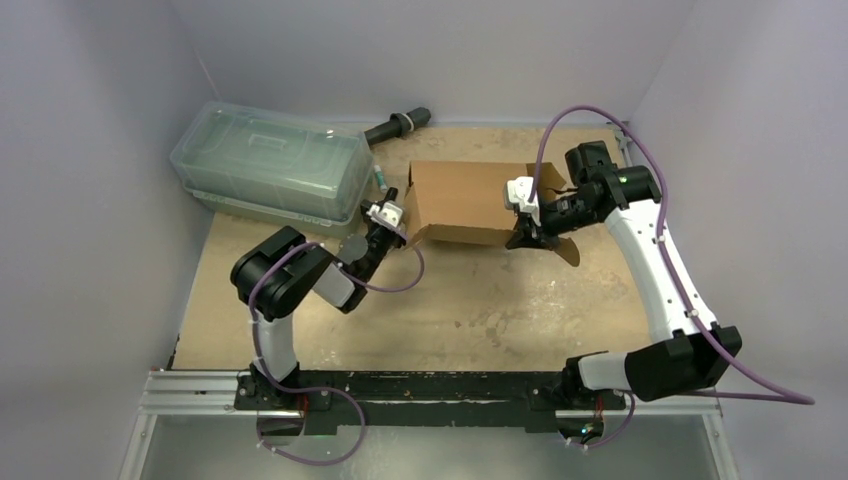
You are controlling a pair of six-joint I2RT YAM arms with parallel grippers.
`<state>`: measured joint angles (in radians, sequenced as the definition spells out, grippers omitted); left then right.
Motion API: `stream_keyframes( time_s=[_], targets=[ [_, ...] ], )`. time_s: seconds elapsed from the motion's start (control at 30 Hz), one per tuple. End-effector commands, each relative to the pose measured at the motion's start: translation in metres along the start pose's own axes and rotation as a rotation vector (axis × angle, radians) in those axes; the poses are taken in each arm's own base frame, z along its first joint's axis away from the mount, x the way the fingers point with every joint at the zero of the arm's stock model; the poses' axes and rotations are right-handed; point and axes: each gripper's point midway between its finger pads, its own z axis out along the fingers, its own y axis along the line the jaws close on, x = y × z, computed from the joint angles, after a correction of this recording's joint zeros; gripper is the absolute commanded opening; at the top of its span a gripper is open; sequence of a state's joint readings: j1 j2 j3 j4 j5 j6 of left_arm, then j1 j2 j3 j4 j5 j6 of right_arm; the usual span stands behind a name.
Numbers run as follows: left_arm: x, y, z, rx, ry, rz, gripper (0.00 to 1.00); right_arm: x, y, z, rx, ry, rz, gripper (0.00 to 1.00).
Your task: Fold the paper box
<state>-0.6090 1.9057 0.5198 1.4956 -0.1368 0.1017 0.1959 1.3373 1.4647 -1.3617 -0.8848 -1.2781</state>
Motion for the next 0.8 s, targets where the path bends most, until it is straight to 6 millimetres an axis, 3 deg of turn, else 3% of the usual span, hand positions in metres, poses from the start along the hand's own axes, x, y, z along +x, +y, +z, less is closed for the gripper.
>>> stream_keyframes(
  time_s=[0.0, 0.13, 0.53, 0.7, 0.77],
  targets=[
    [-0.068, 0.013, 0.019, -0.072, -0.265, -0.031, 0.73, -0.018, 0.006, -0.002, -0.021, -0.06, 0.044, 0.0],
    [-0.068, 0.014, 0.024, -0.078, -0.28, -0.039, 0.69, -0.019, 0.005, -0.003, -0.02, -0.064, 0.051, 0.0],
    [-0.079, 0.005, 0.038, -0.032, -0.344, 0.051, 0.7, -0.031, -0.001, -0.004, -0.024, -0.094, 0.1, 0.0],
    [-0.091, 0.006, 0.048, -0.04, -0.382, 0.057, 0.45, -0.033, -0.004, -0.002, -0.032, -0.106, 0.119, 0.0],
    [-0.091, 0.008, 0.05, -0.047, -0.385, 0.052, 0.31, -0.034, -0.003, -0.002, -0.034, -0.111, 0.122, 0.0]
  ],
)
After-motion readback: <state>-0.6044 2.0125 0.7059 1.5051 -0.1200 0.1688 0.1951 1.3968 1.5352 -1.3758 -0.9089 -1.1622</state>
